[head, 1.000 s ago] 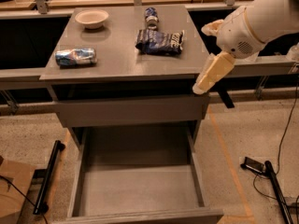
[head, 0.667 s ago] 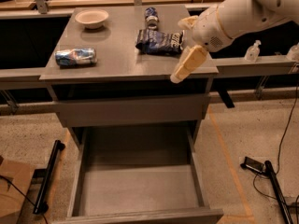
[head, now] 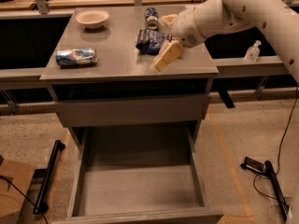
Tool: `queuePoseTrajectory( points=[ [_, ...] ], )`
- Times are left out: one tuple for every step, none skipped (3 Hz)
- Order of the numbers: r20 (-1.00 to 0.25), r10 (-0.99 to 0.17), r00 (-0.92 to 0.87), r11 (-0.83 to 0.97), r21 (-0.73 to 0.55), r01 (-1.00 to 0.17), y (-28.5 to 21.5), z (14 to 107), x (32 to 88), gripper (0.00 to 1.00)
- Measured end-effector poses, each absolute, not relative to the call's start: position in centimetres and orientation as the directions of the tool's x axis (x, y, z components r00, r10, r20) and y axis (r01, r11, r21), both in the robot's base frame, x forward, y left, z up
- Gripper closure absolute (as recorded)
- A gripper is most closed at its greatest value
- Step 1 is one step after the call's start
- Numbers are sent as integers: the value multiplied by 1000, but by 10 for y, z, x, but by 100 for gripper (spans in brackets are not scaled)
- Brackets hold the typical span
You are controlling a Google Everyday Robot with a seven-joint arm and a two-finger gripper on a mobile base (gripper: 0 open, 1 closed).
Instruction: Place redbull can into middle drawer
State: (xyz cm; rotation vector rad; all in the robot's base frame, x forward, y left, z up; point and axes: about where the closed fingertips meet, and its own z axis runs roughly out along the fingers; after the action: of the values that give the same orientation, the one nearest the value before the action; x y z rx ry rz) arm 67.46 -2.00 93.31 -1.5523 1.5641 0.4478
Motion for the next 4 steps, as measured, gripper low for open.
queuePoseTrajectory(
  points=[
    [-780,-610,137,169,-298,-940,-10,927,680,0],
    [-804,-569,173,143,-304,-942,17,920,699,0],
    [-808,-550,212,105,-319,-942,45,910,723,0],
    [-826,-519,220,101,-315,-944,69,897,743,0]
  ],
)
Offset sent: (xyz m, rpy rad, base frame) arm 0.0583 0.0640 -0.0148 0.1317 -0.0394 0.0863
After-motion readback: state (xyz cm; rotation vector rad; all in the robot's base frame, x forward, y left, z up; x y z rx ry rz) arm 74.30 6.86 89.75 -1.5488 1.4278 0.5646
